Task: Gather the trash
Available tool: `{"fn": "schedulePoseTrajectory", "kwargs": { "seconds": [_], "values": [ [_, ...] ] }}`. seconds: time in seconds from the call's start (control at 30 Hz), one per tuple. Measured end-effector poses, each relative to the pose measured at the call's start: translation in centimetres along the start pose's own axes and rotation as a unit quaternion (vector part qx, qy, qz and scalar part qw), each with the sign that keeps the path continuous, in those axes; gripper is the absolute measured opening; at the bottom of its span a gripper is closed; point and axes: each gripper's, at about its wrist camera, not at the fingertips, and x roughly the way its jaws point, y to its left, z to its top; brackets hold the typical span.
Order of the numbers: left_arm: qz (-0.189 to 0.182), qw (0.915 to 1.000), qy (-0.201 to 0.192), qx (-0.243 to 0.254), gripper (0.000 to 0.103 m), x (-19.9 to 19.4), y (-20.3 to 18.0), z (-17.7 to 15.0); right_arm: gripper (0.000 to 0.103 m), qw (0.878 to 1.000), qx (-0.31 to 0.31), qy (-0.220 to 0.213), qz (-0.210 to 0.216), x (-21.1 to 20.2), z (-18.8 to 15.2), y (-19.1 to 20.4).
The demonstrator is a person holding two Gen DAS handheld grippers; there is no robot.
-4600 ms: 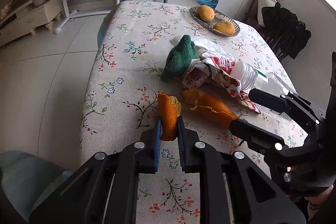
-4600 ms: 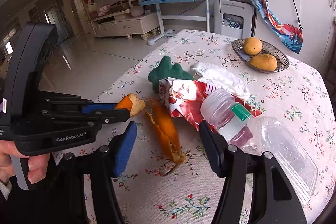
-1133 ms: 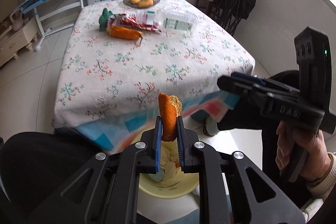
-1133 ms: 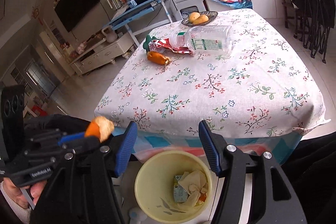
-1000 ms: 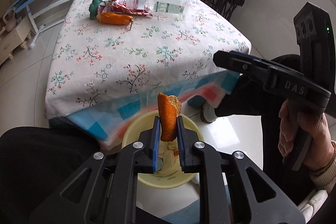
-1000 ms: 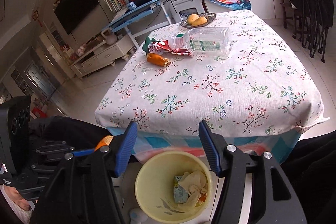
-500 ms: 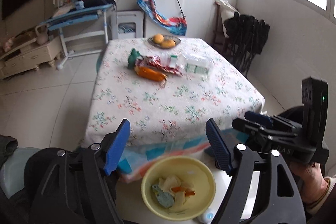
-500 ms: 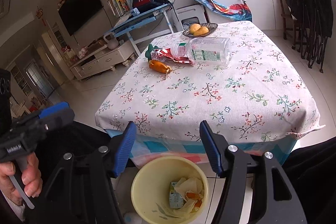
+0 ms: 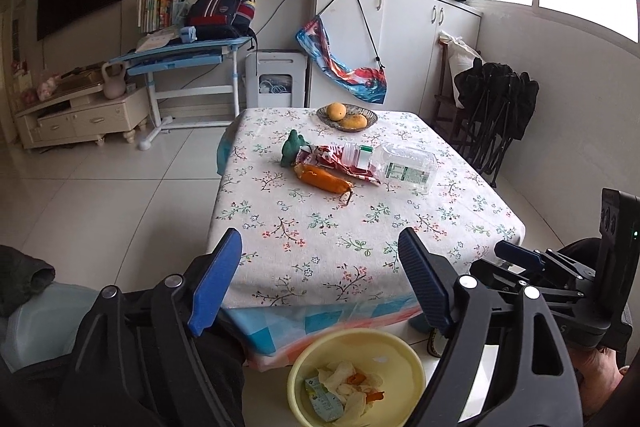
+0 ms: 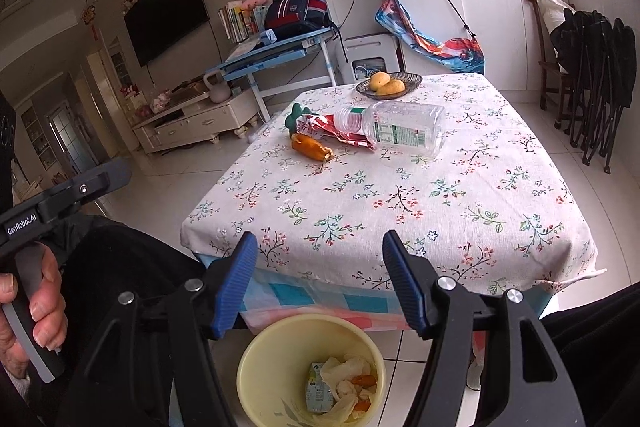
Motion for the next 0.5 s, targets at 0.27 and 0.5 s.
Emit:
{"fn": "schedulePoseTrajectory", "kwargs": {
  "seconds": [0.27,0.5],
  "values": [
    [0.006,0.9999,-0.012,0.009,0.078,-0.58,-0.29,0.03,0.063,1.000,-0.011,0.000,-0.001,0.09,-0.21,0.54],
    [0.009,0.9999,-0.013,0.006,0.079,-0.70,-0.03,-0.01,0.063,1.000,-0.013,0.001,-0.001,0.13,-0.25,0.65]
  ]
}}
